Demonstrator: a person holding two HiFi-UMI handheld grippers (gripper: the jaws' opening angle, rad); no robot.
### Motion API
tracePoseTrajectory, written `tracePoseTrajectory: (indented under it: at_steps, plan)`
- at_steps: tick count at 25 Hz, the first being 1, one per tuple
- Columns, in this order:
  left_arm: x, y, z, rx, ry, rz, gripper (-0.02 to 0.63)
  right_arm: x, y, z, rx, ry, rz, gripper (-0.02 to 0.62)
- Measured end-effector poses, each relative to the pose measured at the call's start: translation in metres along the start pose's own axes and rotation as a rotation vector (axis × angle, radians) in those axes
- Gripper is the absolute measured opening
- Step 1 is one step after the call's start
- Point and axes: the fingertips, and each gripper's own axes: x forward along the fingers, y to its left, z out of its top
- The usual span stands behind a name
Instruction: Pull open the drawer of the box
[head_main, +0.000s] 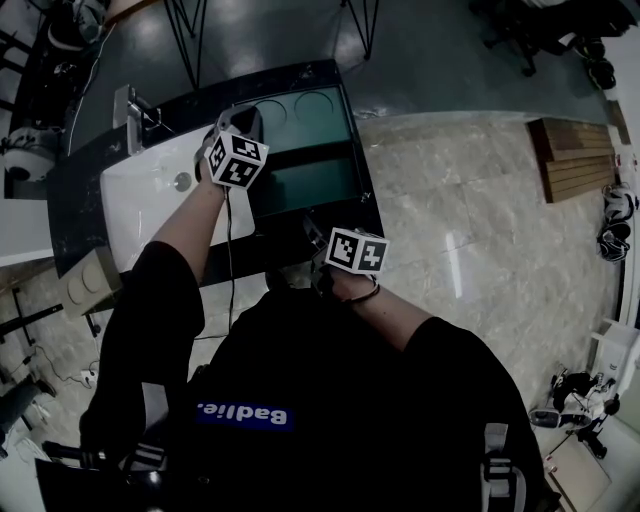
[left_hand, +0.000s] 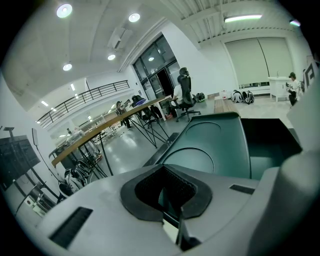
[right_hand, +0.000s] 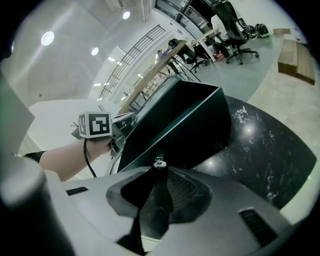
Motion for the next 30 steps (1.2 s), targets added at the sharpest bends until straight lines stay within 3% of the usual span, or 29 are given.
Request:
tracePoseTrajectory:
  at_steps: [6, 12, 22, 30]
  plan:
    - [0.0, 0.0, 0.001, -0.012, -0.009, -0.007, 0.002, -0.022, -0.004, 0.006, 0.011, -0.059, -0.021, 0.069]
    - [-0.016, -0.001, -0.004, -0.126, 0.001, -0.042, 0.002, -0.054, 0.006, 0.019, -0.017, -0.151, -0.043, 0.069]
    - [-0.1, -0.034, 0.01, -0.164, -0.153, -0.121, 0.002, -0.08, 0.038, 0.007, -0.061, -0.26, -0.023, 0.069]
    - [-0.185, -0.069, 0.021, -0.4, -0.312, -0.155, 0.002, -0.104, 0.04, -0.012, -0.112, -0.293, -0.05, 0.069]
